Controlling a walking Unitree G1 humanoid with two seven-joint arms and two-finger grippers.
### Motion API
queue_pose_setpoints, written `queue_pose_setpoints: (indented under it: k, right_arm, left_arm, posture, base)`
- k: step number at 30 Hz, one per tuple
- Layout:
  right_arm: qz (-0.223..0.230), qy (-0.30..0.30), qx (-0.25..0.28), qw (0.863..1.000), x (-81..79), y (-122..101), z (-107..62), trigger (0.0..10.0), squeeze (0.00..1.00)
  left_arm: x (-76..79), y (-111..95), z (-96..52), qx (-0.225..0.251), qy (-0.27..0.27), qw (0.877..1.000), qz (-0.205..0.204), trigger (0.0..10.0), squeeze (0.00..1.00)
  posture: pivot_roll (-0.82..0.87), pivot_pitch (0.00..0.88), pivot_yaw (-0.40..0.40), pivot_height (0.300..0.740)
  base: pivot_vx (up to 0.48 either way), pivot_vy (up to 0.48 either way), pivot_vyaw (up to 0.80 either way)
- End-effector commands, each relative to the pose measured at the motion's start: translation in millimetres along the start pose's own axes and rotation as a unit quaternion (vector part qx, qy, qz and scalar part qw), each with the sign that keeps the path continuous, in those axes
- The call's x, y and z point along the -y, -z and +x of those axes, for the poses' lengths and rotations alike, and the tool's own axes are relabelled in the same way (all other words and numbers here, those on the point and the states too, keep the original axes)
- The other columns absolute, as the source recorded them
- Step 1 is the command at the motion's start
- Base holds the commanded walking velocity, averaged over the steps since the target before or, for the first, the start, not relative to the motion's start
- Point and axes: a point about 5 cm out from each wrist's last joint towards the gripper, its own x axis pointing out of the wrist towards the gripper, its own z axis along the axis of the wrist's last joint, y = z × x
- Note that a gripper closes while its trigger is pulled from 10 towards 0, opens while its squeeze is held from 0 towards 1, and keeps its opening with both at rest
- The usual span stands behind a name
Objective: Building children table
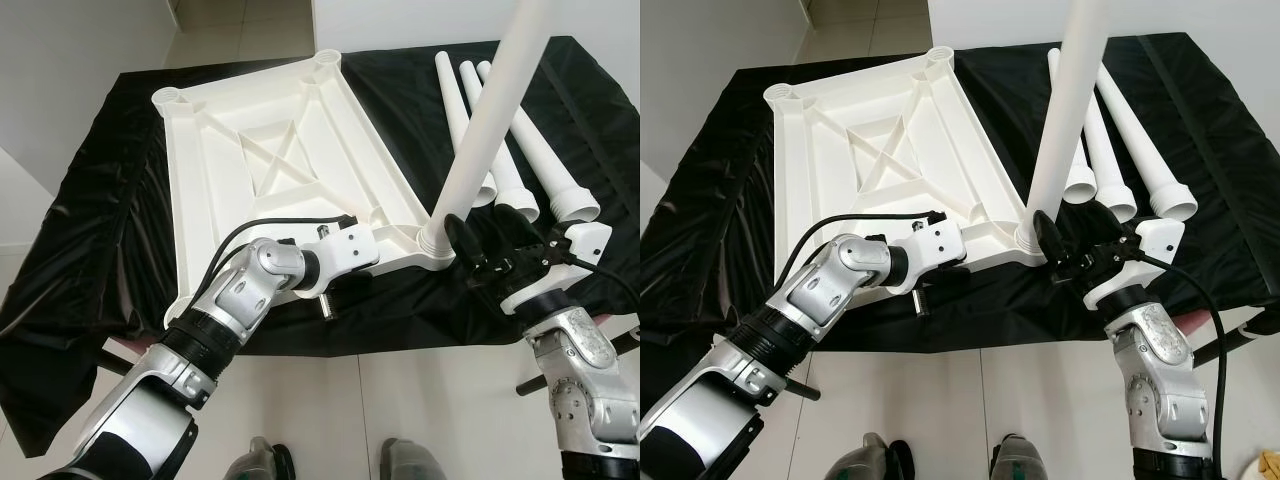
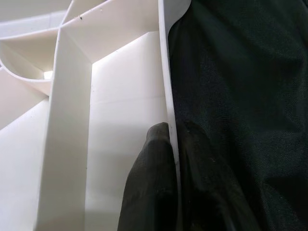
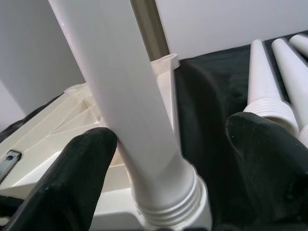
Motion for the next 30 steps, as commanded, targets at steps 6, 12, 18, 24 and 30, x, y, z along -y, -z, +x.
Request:
queue_pose_setpoints:
  k: [6, 12, 18, 24, 30]
  right_arm:
    - [0.009, -0.047, -0.033, 0.998, -1.2, 8, 4.7, 10.0, 0.0]
    - [-0.019, -0.062, -0.041, 0.997, 13.7, 7, 24.9, 10.0, 0.0]
    - [-0.029, -0.063, -0.041, 0.997, 18.3, 4, 33.3, 10.0, 0.0]
    - [-0.033, -0.084, -0.051, 0.995, 26.2, 1, 52.8, 10.0, 0.0]
    - [-0.038, -0.11, -0.057, 0.992, 31.1, 1, 64.5, 10.0, 0.0]
  left_arm:
    - [-7.6, 1, -10.2, -0.009, -0.026, 1.0, -0.007, 10.0, 0.0]
    - [-8.2, -17, -13.2, 0.035, -0.027, 0.999, -0.021, 10.0, 1.0]
    - [-9.2, -21, -14.3, 0.044, -0.031, 0.998, -0.02, 10.0, 1.0]
    - [-8.3, -36, -15.8, 0.073, -0.027, 0.997, -0.022, 10.0, 0.0]
    - [-9.2, -49, -15.1, 0.103, -0.038, 0.993, -0.045, 10.0, 0.0]
  posture:
    - [-0.11, 0.127, 0.097, 0.74]
    - [-0.11, 0.126, 0.081, 0.74]
    - [-0.1, 0.124, 0.072, 0.74]
    - [-0.09, 0.12, 0.058, 0.74]
    - [-0.08, 0.116, 0.055, 0.74]
  base:
    - [0.0, 0.0, 0.0]
    - [0.0, 0.0, 0.0]
    - [0.0, 0.0, 0.0]
    - [0.0, 0.0, 0.0]
    - [0.0, 0.0, 0.0]
